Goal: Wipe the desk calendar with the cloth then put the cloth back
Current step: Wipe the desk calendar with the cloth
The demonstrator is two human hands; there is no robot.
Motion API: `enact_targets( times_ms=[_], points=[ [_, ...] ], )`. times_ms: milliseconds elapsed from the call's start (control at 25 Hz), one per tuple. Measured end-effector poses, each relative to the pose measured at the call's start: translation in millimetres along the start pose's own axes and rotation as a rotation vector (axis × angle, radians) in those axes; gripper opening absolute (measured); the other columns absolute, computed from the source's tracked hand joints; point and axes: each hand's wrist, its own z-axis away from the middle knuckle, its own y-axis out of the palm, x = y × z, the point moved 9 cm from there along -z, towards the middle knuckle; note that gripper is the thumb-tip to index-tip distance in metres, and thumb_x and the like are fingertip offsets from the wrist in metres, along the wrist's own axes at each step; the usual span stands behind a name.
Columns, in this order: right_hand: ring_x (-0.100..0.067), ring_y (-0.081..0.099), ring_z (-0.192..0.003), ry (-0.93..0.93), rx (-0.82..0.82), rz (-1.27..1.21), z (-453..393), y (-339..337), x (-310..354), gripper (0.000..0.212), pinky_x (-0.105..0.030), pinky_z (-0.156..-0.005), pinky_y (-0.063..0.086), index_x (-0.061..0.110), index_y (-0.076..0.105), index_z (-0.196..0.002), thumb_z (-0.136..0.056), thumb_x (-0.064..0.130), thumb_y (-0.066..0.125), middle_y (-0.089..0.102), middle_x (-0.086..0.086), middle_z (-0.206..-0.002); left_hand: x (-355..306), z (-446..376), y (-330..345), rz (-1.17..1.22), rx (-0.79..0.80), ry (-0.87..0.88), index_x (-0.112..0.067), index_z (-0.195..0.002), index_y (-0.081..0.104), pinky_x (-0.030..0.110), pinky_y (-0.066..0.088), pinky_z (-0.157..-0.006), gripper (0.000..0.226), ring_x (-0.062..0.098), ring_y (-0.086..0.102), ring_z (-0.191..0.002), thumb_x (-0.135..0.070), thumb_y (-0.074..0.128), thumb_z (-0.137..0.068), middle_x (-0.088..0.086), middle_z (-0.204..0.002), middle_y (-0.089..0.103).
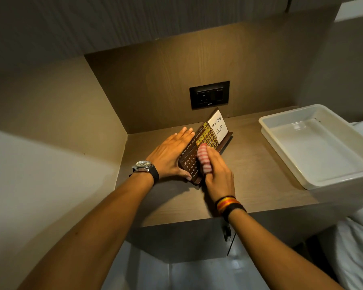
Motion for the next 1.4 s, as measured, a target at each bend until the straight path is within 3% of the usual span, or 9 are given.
enact_targets(
  times_ms=[120, 320, 480, 600, 760, 920, 1080, 1240, 1400],
  points=[
    [-0.018, 0.042, -0.148, 0.149, -0.077, -0.100, -6.3, 1.6, 5.1, 0.066, -0.034, -0.121, 0.032, 0.023, 0.039, -0.157, -0.097, 0.000, 0.054, 0.045, -0.002, -0.160, -2.9, -1.4, -1.5, -0.015, 0.005, -0.020, -0.013, -0.165, 0.006, 0.038, 0.006, -0.130, 0.144, 0.019, -0.001, -0.160, -0.067, 0.088, -0.060, 0.008, -0.174, 0.006],
    [-0.015, 0.044, -0.146, -0.092, 0.092, -0.033, 42.6, 12.0, 22.7, 0.067, -0.031, -0.120, 0.032, 0.026, 0.039, -0.157, -0.096, 0.010, 0.059, 0.045, 0.000, -0.160, -3.1, -0.6, -2.0, -0.011, -0.018, -0.017, -0.011, -0.165, 0.005, 0.046, 0.011, -0.131, 0.136, 0.020, -0.003, -0.161, -0.062, 0.086, -0.069, 0.010, -0.174, 0.005],
    [-0.017, 0.042, -0.148, 0.017, -0.019, -0.067, -14.4, -14.1, 19.2, 0.061, -0.030, -0.121, 0.030, 0.024, 0.042, -0.156, -0.099, 0.005, 0.053, 0.045, -0.001, -0.160, -9.7, 0.2, -1.4, 0.012, -0.004, -0.056, -0.014, -0.165, 0.004, 0.036, 0.004, -0.129, 0.146, 0.018, -0.005, -0.161, -0.068, 0.089, -0.060, 0.007, -0.175, 0.003],
    [-0.014, 0.042, -0.147, 0.010, -0.017, -0.085, -1.2, -4.0, 42.1, 0.062, -0.024, -0.117, 0.028, 0.026, 0.044, -0.155, -0.097, 0.009, 0.058, 0.045, 0.002, -0.160, -10.6, 1.8, -1.8, 0.037, -0.014, -0.080, -0.013, -0.165, 0.006, 0.040, 0.006, -0.132, 0.135, 0.020, -0.002, -0.161, -0.058, 0.088, -0.069, 0.007, -0.174, 0.004],
    [-0.018, 0.046, -0.145, -0.156, 0.120, -0.070, 32.9, 0.8, 44.8, 0.062, -0.038, -0.119, 0.039, 0.026, 0.048, -0.153, -0.095, 0.014, 0.066, 0.047, 0.001, -0.158, -12.3, 3.1, -2.7, 0.034, -0.020, -0.063, -0.010, -0.165, 0.006, 0.046, 0.009, -0.131, 0.122, 0.022, -0.002, -0.161, -0.054, 0.081, -0.079, 0.009, -0.174, 0.004],
    [-0.018, 0.048, -0.143, 0.059, -0.030, -0.124, -11.4, -23.4, 31.5, 0.056, -0.037, -0.121, 0.037, 0.022, 0.054, -0.149, -0.096, 0.001, 0.058, 0.053, -0.003, -0.154, -19.8, 1.1, -0.1, 0.064, -0.013, -0.109, -0.012, -0.165, 0.005, 0.038, 0.004, -0.131, 0.140, 0.021, -0.003, -0.161, -0.059, 0.090, -0.064, 0.008, -0.174, 0.003],
    [-0.013, 0.047, -0.142, -0.171, 0.155, -0.097, 39.6, -1.1, 43.1, 0.063, -0.031, -0.119, 0.036, 0.027, 0.050, -0.151, -0.093, 0.009, 0.065, 0.051, 0.002, -0.155, -18.2, 3.8, 2.1, 0.069, -0.048, -0.103, -0.009, -0.165, 0.007, 0.048, 0.013, -0.130, 0.117, 0.022, -0.001, -0.161, -0.051, 0.079, -0.083, 0.011, -0.174, 0.006],
    [-0.015, 0.051, -0.140, 0.005, 0.040, -0.117, -6.5, -26.9, -1.8, 0.050, -0.040, -0.117, 0.043, 0.024, 0.054, -0.148, -0.099, 0.013, 0.061, 0.056, -0.001, -0.151, -17.2, -0.9, 3.9, 0.026, -0.003, -0.117, -0.012, -0.165, 0.002, 0.040, 0.003, -0.131, 0.143, 0.021, -0.005, -0.161, -0.063, 0.089, -0.063, 0.009, -0.174, 0.001],
    [-0.014, 0.050, -0.142, 0.034, 0.008, -0.129, -2.8, -20.5, -2.1, 0.052, -0.033, -0.118, 0.039, 0.025, 0.051, -0.150, -0.100, 0.013, 0.059, 0.054, 0.000, -0.153, -21.1, -1.7, 2.5, 0.011, -0.001, -0.134, -0.013, -0.165, 0.001, 0.041, 0.006, -0.131, 0.148, 0.022, -0.005, -0.161, -0.066, 0.090, -0.060, 0.010, -0.175, 0.000]
  ],
)
